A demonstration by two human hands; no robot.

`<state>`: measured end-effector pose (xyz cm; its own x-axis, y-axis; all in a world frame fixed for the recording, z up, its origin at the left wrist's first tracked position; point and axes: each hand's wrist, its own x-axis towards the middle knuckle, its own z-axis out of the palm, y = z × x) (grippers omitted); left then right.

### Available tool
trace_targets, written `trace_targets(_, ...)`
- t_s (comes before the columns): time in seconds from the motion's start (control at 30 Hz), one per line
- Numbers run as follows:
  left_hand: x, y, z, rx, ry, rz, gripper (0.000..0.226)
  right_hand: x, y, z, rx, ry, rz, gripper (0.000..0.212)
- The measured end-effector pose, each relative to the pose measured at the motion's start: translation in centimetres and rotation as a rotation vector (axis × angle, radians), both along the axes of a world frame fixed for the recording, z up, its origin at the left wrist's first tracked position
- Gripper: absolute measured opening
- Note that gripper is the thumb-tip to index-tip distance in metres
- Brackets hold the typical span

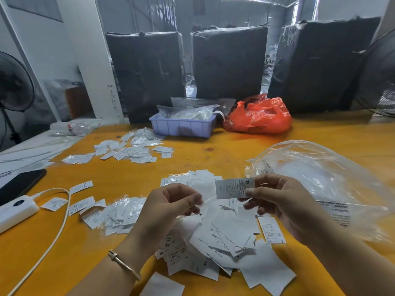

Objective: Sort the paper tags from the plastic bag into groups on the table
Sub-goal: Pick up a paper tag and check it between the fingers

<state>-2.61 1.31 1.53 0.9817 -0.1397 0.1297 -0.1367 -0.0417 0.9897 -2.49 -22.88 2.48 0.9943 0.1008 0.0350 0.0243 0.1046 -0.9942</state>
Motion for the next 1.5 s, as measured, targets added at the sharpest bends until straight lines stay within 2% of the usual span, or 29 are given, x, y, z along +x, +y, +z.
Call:
trace_targets(0.13,0.0,0.1,0.0,-0.008,0.011,-0.001,0.022,0.0,0.1,0.0,-0.050,0.003,-0.014,0.017)
trace_targets(0.3,-0.1,0.1,0.1,-0.003,0.016,0.000,0.018,-0.1,0.1,-0.6,-0.314,-0.071,-0.074,0.011)
trace_targets(0.47,-0.1,0.1,0.1,0.001,0.015,0.001,0.020,0.1,0.3,-0.4,-0.195,0.036,-0.047,0.015)
trace_targets(0.57,-0.1,0.1,0.1,0.004,0.015,-0.006,0.019,-0.1,0.5,-0.2,-0.057,0.065,0.039,0.006)
trace_targets(0.7,-0.2,0.1,0.0,0.008,0.013,-0.013,0.022,-0.5,0.6,-0.2,-0.086,0.004,0.036,0.032)
trace_targets(0.83,0.0,0.1,-0.1,0.014,0.014,-0.011,0.017,-0.6,0.5,-0.2,-0.078,-0.008,0.066,0.029)
trace_targets(1.03,0.0,0.0,-0.1,0.004,-0.002,-0.026,0.021,-0.7,1.5,-0.5,0.058,-0.015,0.087,0.036)
trace_targets(1.3,-0.1,0.0,-0.1,0.033,-0.021,-0.034,0.023,-1.4,2.0,-0.4,-0.028,-0.206,0.001,0.028)
trace_targets(1.5,-0.3,0.0,0.0,0.016,-0.012,-0.037,0.025,-1.7,2.3,-0.3,-0.103,-0.268,0.030,0.026)
